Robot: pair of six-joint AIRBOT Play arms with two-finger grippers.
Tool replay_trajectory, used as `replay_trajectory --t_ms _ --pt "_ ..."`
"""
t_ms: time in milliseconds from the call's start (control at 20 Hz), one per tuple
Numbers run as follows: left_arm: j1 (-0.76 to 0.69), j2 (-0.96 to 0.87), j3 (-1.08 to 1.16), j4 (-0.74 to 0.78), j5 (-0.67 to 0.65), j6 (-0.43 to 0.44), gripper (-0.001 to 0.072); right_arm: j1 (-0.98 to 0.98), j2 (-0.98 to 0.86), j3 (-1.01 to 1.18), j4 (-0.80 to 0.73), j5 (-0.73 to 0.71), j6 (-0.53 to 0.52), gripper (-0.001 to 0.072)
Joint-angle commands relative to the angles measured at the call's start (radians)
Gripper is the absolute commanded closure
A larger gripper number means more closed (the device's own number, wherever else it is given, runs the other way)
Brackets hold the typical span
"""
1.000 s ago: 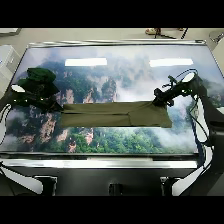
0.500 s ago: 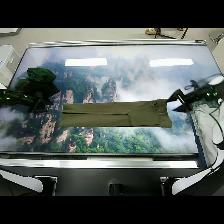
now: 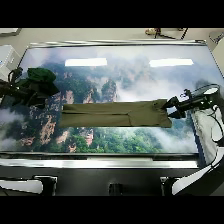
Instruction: Fold the clothes and pants, and hang the long-sleeved shirts on hangers.
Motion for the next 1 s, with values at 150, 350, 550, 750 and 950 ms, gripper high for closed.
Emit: replay_trajectory --t_ms 150,350,550,750,950 --pt "-0.134 0.032 0.001 0.001 0.003 0.000 0.0102 0.125 -0.016 -0.006 0.060 0.031 -0.099 0.0075" --pt "-0.220 0.031 0.001 0.001 0.042 0.000 0.0106 0.187 0.008 -0.006 0.004 0.027 -0.014 0.0678" --pt "-0.360 0.026 -0.039 0.001 0.288 0.000 0.0551 0.227 0.127 -0.006 -0.034 0.024 0.049 0.0680" --pt "-0.614 -0.024 -0.151 0.001 0.595 -0.014 0.0677 0.283 0.296 -0.006 -0.051 0.027 0.130 0.0680" --pt "-0.816 -0.159 -0.171 -0.055 0.718 -0.115 0.0678 0.344 0.478 -0.006 -0.054 0.055 0.206 0.0680"
